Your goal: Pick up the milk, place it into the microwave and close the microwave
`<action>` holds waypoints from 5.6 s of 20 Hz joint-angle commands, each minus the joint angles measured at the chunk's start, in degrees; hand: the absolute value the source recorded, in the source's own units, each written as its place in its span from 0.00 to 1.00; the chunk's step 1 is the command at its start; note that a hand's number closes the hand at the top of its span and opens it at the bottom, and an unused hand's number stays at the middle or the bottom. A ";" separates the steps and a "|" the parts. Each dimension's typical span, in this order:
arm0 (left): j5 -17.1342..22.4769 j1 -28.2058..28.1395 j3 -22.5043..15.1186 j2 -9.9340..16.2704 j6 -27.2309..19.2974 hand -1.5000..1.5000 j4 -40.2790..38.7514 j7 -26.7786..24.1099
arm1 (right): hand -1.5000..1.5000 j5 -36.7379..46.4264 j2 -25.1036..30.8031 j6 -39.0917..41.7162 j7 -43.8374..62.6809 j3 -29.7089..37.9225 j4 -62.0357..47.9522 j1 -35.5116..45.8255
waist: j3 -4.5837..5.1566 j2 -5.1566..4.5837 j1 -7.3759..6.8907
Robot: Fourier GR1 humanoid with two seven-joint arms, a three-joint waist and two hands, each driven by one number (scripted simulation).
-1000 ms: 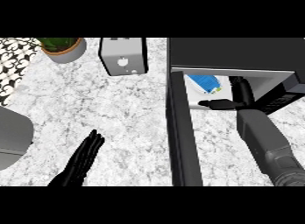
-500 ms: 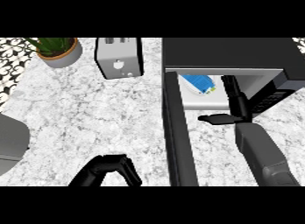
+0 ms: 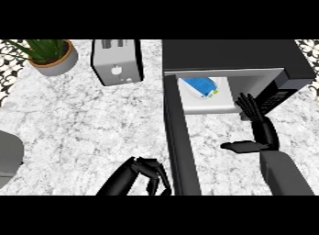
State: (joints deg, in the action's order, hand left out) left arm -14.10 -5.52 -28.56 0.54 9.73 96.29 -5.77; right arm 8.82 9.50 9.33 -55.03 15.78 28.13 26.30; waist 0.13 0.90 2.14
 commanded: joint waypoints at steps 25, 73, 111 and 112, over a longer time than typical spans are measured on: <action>23.43 29.81 -30.68 -0.51 -37.49 1.00 -27.77 -2.26 | 0.00 -23.20 9.78 20.52 22.96 1.88 58.14 -33.87 | 0.21 -1.43 4.88; 59.71 59.01 -12.76 -0.54 -49.45 1.00 -46.70 -19.69 | 0.00 -47.97 21.05 30.89 39.20 -2.12 75.09 -28.45 | 0.21 -6.10 18.32; 69.55 60.55 -15.20 -0.54 -47.26 1.00 -51.28 -31.15 | 0.00 -61.33 29.30 33.72 45.40 -1.50 75.44 -26.10 | -0.05 -7.04 18.77; 69.40 60.47 -15.66 -0.54 -47.92 1.00 -51.85 -31.49 | 0.00 -61.76 29.52 33.65 45.48 -1.36 75.34 -25.94 | -0.10 -6.79 18.50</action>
State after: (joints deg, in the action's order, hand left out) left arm 54.01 51.73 -46.20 -0.02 -38.99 49.89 -38.36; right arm -51.56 38.29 42.30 -10.03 14.77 103.54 0.18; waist -0.02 -5.09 20.33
